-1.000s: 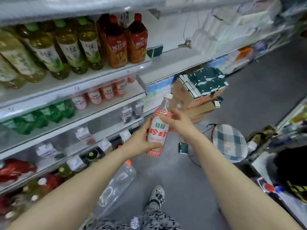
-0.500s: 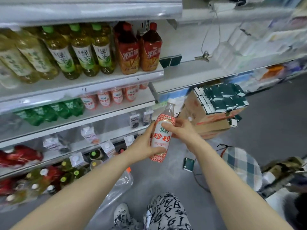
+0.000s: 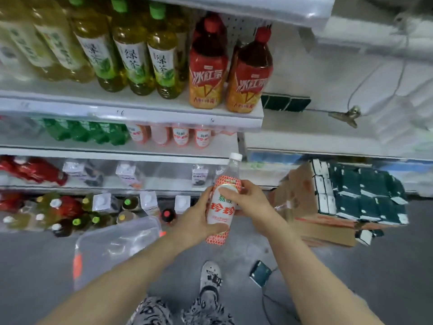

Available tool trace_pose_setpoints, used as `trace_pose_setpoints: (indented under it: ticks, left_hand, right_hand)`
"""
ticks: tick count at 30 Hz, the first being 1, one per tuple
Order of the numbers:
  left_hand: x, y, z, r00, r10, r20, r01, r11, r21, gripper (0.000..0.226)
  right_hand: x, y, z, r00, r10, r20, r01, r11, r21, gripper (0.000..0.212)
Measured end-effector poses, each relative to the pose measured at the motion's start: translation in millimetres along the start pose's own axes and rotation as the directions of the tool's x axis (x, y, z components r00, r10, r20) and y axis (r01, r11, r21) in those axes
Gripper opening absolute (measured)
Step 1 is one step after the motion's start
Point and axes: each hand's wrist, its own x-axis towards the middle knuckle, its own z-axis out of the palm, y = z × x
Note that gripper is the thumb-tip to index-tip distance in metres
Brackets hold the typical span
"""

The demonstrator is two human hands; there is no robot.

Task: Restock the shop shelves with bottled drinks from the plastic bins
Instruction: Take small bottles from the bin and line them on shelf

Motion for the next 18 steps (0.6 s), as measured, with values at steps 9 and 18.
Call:
trace_pose_setpoints:
  ticks: [9,18]
  left_hand:
    - [90,-53,22,0.995,-0.066,-0.080,0.058,0.993,-0.100,0.081]
    - [194,-81,15,0.987,0.063,-0.147,-0.064,0.998,0.000,0.068]
  right_hand:
    - [99,37,-18,1.000,-0.022,0.014,0.022,1.000,-0.017,0.028]
    - [212,50,-36,0.995,-0.091,-0.034,0.090,0.996,-0.027,0.041]
